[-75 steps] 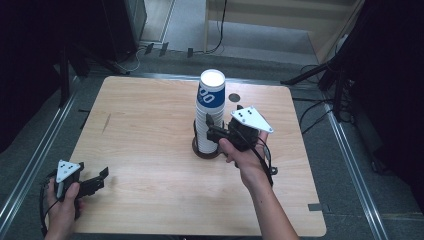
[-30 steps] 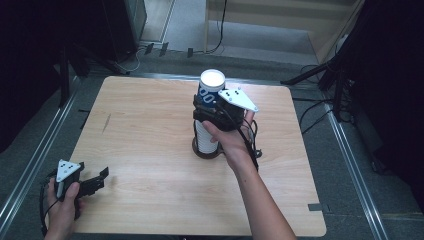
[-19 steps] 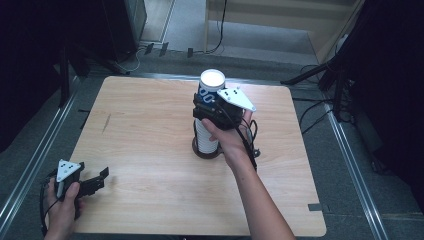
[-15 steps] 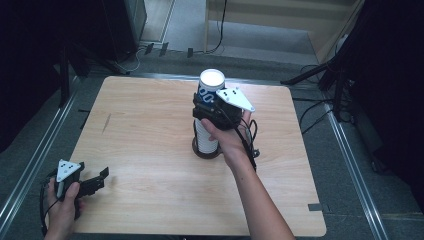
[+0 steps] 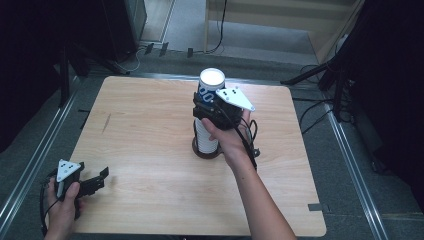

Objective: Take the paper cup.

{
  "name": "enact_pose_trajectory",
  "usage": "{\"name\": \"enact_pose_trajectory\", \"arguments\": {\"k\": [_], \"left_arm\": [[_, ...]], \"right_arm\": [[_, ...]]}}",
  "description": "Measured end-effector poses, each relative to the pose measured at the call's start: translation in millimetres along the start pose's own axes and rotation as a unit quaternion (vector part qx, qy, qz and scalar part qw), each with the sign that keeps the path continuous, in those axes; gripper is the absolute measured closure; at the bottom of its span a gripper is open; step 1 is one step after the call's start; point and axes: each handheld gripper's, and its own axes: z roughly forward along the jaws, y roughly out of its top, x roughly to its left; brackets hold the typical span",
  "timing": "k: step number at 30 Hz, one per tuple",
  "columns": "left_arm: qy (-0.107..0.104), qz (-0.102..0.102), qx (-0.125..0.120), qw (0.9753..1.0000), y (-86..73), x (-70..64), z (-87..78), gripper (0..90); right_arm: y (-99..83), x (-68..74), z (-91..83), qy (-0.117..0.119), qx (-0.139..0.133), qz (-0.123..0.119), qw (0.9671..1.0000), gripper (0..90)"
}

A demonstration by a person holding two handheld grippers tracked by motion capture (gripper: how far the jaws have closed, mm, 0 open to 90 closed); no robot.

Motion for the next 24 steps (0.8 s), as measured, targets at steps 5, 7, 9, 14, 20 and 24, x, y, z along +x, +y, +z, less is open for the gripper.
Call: {"name": "enact_pose_trajectory", "arguments": {"k": [5,7,9,14,20,24], "left_arm": [[0.000,0.001,0.000,1.0000,0.0,-0.1,0.1,14.4],[0.001,0.001,0.000,1.0000,0.0,-0.1,0.0,14.4],[0.000,-0.001,0.001,1.0000,0.1,0.2,-0.1,14.4],[-0.001,-0.001,0.000,1.0000,0.1,0.3,0.0,14.4],[0.000,-0.001,0.000,1.0000,0.1,0.0,0.1,14.4],[-0.001,-0.001,0.001,1.0000,0.2,0.3,0.1,14.4]], "right_arm": [[5.6,-0.3,-1.5,0.002,-0.003,-0.001,1.0000,17.9],[8.7,-0.5,-2.4,0.003,-0.003,0.000,1.0000,17.9],[12.0,-0.6,-3.4,0.004,-0.006,0.002,1.0000,17.9],[19.7,0.4,-5.0,0.001,-0.013,0.000,0.9999,17.9],[30.9,1.9,-8.2,-0.003,-0.027,0.003,0.9996,18.0],[38.1,3.3,-9.6,-0.004,-0.029,0.000,0.9996,18.0]]}}
